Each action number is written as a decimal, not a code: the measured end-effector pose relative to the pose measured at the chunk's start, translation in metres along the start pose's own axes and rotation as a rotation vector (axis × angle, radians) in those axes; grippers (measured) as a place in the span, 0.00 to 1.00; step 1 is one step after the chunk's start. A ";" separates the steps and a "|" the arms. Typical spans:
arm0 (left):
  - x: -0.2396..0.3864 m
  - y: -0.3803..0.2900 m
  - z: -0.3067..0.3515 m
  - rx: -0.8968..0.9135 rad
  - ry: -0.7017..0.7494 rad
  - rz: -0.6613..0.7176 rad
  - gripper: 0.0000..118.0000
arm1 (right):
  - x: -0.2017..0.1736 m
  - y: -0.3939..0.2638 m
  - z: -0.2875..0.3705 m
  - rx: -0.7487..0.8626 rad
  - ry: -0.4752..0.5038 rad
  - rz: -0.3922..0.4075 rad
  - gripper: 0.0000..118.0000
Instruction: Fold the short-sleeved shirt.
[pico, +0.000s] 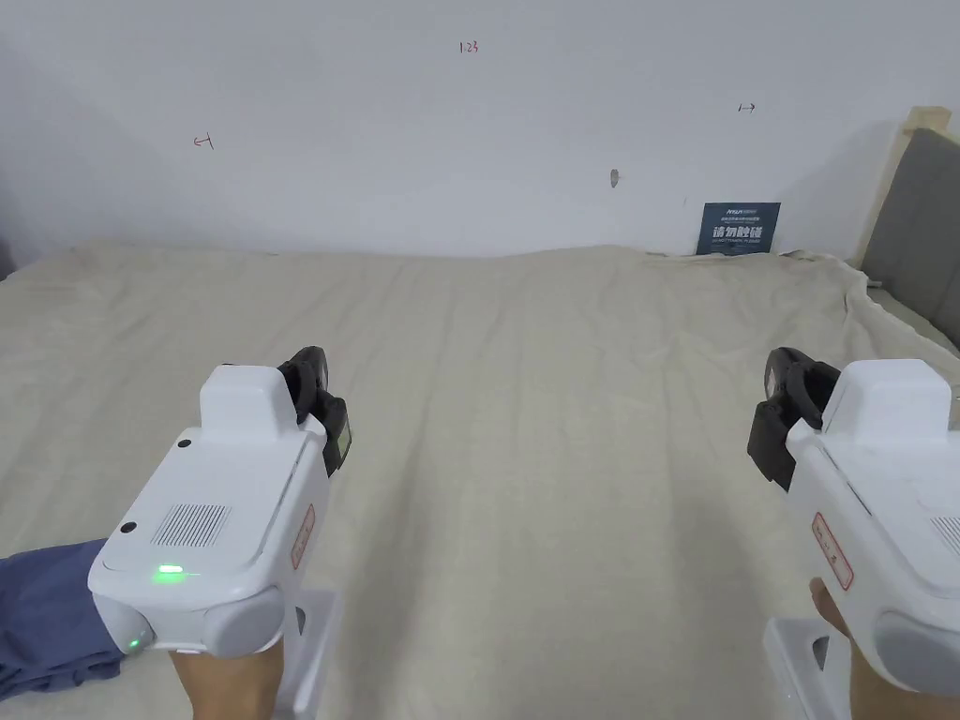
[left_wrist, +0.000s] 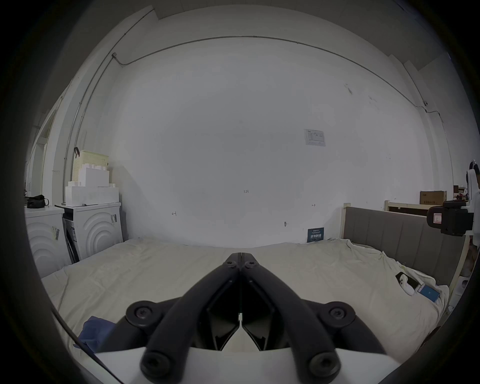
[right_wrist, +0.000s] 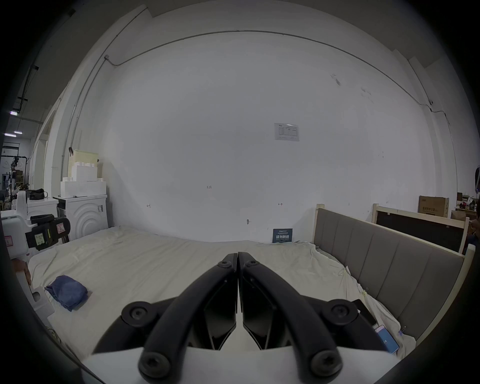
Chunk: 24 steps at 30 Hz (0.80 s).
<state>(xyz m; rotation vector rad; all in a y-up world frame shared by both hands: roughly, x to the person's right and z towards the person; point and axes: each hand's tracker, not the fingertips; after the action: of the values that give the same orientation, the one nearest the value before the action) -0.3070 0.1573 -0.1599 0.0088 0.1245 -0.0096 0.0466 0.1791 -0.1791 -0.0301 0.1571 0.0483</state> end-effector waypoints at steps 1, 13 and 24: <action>0.000 0.000 0.000 0.001 -0.001 0.002 0.00 | 0.000 0.000 0.000 0.001 0.000 0.001 0.00; -0.001 0.000 0.001 -0.001 0.000 -0.005 0.00 | -0.001 0.000 0.000 0.001 0.005 -0.002 0.00; -0.002 0.000 0.001 0.002 0.007 -0.017 0.00 | -0.003 0.001 0.001 0.000 0.005 0.003 0.00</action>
<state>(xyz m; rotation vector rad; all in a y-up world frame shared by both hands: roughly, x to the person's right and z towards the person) -0.3092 0.1577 -0.1591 0.0095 0.1312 -0.0264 0.0437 0.1796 -0.1780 -0.0300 0.1626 0.0507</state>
